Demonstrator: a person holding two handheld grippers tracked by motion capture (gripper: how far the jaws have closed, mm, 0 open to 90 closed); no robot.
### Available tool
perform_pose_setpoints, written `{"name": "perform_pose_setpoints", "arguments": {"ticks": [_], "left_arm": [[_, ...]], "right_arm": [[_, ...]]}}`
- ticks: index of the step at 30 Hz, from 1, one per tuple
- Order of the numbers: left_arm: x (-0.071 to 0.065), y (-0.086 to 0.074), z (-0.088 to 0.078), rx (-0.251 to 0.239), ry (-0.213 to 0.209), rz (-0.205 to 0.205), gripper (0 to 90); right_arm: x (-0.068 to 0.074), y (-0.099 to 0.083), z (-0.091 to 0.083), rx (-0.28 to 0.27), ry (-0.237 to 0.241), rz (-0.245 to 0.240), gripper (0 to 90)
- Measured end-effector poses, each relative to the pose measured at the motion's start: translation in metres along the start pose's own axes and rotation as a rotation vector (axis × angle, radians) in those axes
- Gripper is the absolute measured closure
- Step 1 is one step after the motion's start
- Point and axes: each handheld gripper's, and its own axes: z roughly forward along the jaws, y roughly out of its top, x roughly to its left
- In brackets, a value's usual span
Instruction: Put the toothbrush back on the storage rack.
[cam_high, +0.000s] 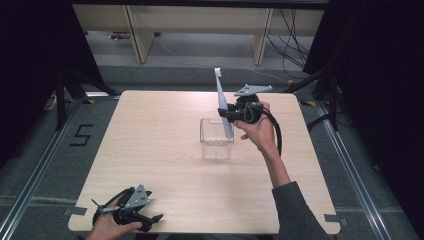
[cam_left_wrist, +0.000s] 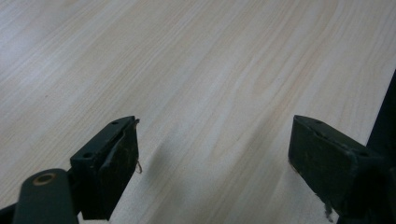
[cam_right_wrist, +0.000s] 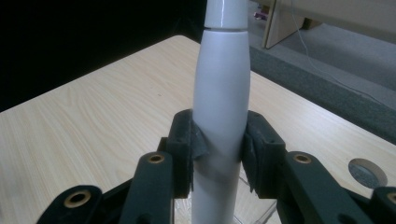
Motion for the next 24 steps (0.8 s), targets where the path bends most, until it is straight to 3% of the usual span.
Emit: {"name": "perform_pose_setpoints", "arguments": {"ticks": [10, 11, 14, 15, 19, 21, 22, 24], "left_arm": [[0.000, 0.001, 0.000, 0.010, -0.004, 0.002, 15.7], [0.000, 0.001, 0.000, 0.011, -0.005, 0.004, 15.7], [0.001, 0.000, 0.000, 0.011, -0.007, -0.001, 15.7], [0.001, 0.000, 0.000, 0.012, -0.008, 0.000, 15.7], [0.000, 0.000, 0.000, 0.009, -0.007, 0.001, 15.7], [0.000, 0.000, 0.000, 0.010, -0.006, 0.001, 15.7], [0.000, 0.000, 0.000, 0.009, -0.007, 0.000, 15.7], [0.001, 0.000, 0.000, 0.009, -0.007, 0.000, 15.7]], "right_arm": [[-0.001, -0.007, 0.018, 0.050, 0.002, 0.019, 67.1], [-0.002, -0.008, 0.019, 0.052, -0.002, 0.004, 67.0], [-0.001, -0.012, 0.024, 0.051, 0.001, 0.032, 67.0], [-0.002, -0.012, 0.024, 0.067, 0.004, 0.015, 67.0], [-0.001, -0.015, 0.030, 0.081, 0.006, 0.030, 67.0], [-0.002, -0.015, 0.032, 0.088, 0.004, 0.005, 67.0], [0.001, -0.016, 0.034, 0.087, 0.006, 0.031, 67.0], [0.000, -0.015, 0.034, 0.096, -0.002, 0.004, 67.0]]}}
